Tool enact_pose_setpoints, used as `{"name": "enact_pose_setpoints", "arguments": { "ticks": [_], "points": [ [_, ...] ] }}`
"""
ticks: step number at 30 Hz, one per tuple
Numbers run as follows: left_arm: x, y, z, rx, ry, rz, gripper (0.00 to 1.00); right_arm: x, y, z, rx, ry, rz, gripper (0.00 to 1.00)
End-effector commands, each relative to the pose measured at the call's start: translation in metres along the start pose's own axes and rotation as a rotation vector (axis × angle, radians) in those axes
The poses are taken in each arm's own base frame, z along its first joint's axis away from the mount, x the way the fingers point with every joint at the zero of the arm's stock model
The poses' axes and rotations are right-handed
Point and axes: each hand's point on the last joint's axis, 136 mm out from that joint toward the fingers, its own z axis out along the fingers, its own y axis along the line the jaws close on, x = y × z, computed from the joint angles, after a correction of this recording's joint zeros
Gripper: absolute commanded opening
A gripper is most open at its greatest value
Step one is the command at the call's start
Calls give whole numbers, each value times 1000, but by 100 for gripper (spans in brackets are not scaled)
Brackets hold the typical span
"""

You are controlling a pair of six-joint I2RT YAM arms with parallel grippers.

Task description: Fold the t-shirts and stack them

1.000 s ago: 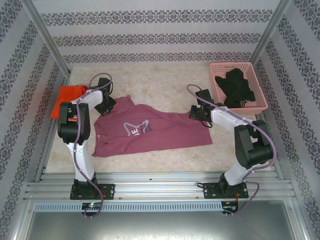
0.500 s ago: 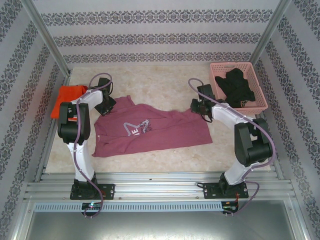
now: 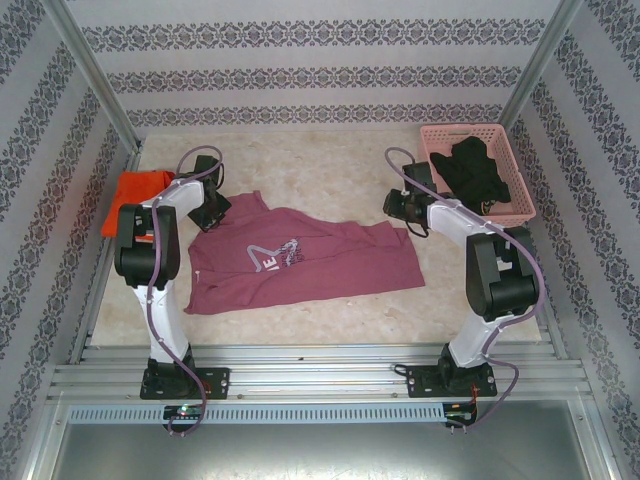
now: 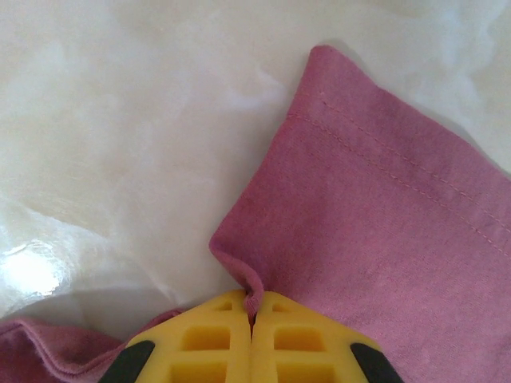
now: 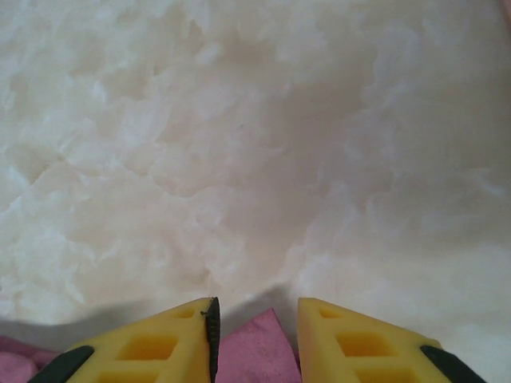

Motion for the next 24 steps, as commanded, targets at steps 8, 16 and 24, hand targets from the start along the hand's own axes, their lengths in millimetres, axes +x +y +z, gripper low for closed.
{"name": "enact_pose_setpoints", "arguments": {
  "ticks": [8, 16, 24],
  "points": [
    [-7, -2, -5, 34, -15, -8, 0, 65, -22, 2, 1, 154, -2, 31],
    [-5, -1, -4, 35, -9, -11, 0, 68, -13, -3, -39, 151, -6, 13],
    [-5, -2, -6, 43, -10, -14, 0, 52, -14, -7, -17, 94, -33, 0]
  ]
}}
